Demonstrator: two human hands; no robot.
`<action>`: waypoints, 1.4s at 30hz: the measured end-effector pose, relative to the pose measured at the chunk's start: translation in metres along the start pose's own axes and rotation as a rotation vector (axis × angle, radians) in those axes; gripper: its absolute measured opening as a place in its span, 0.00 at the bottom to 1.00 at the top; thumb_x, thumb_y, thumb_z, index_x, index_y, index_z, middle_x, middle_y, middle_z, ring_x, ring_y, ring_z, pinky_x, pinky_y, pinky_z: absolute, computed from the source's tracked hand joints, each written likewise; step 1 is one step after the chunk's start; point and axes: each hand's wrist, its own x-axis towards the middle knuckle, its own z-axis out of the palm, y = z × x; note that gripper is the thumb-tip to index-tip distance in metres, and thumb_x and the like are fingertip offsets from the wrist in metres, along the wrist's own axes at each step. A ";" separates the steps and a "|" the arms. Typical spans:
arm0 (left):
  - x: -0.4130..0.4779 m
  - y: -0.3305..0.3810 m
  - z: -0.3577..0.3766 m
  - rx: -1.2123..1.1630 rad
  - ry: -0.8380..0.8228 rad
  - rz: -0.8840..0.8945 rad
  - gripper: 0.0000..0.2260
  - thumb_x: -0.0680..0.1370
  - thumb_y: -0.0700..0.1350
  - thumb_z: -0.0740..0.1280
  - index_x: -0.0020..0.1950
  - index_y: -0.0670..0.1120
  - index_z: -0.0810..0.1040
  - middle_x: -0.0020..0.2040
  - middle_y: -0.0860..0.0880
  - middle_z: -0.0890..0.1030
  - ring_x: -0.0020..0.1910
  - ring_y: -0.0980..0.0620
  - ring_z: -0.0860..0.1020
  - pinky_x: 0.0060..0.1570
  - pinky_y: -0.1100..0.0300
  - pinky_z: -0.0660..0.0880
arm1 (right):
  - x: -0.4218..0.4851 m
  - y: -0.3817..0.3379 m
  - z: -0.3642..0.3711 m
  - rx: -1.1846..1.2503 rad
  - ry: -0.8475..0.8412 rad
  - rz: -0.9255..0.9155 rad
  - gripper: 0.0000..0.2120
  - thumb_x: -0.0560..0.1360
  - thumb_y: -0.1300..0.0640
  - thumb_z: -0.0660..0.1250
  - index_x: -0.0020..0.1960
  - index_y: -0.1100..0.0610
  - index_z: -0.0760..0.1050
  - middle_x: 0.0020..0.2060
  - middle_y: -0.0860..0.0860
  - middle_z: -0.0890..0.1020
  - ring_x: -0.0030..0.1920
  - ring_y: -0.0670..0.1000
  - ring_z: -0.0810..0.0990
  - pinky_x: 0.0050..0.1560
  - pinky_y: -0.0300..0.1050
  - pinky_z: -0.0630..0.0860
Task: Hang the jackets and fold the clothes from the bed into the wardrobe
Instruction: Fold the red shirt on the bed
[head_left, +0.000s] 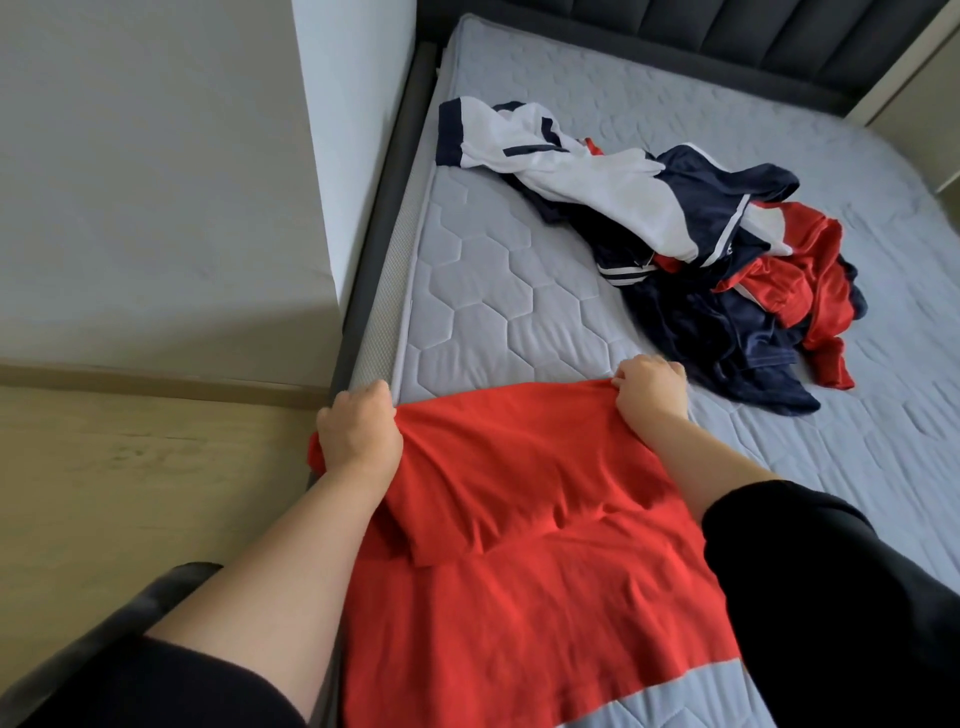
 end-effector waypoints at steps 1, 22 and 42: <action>0.001 0.002 0.000 -0.001 0.016 0.079 0.03 0.79 0.43 0.63 0.47 0.45 0.75 0.48 0.44 0.80 0.51 0.42 0.75 0.47 0.52 0.67 | 0.001 -0.005 -0.001 0.044 -0.054 -0.052 0.06 0.74 0.62 0.63 0.48 0.57 0.78 0.49 0.55 0.79 0.55 0.57 0.73 0.57 0.48 0.63; 0.003 0.029 -0.072 0.029 0.263 0.373 0.10 0.68 0.36 0.72 0.43 0.42 0.72 0.45 0.42 0.75 0.43 0.38 0.76 0.33 0.53 0.65 | 0.003 -0.006 -0.099 -0.114 0.216 -0.215 0.10 0.66 0.64 0.66 0.46 0.59 0.73 0.45 0.57 0.80 0.49 0.60 0.77 0.48 0.51 0.64; -0.112 0.035 -0.044 0.333 -0.603 0.538 0.22 0.76 0.65 0.60 0.40 0.46 0.75 0.47 0.46 0.81 0.46 0.45 0.78 0.40 0.55 0.67 | -0.168 0.062 -0.004 0.199 0.009 -0.062 0.13 0.63 0.71 0.64 0.47 0.63 0.78 0.41 0.57 0.79 0.46 0.63 0.77 0.47 0.52 0.72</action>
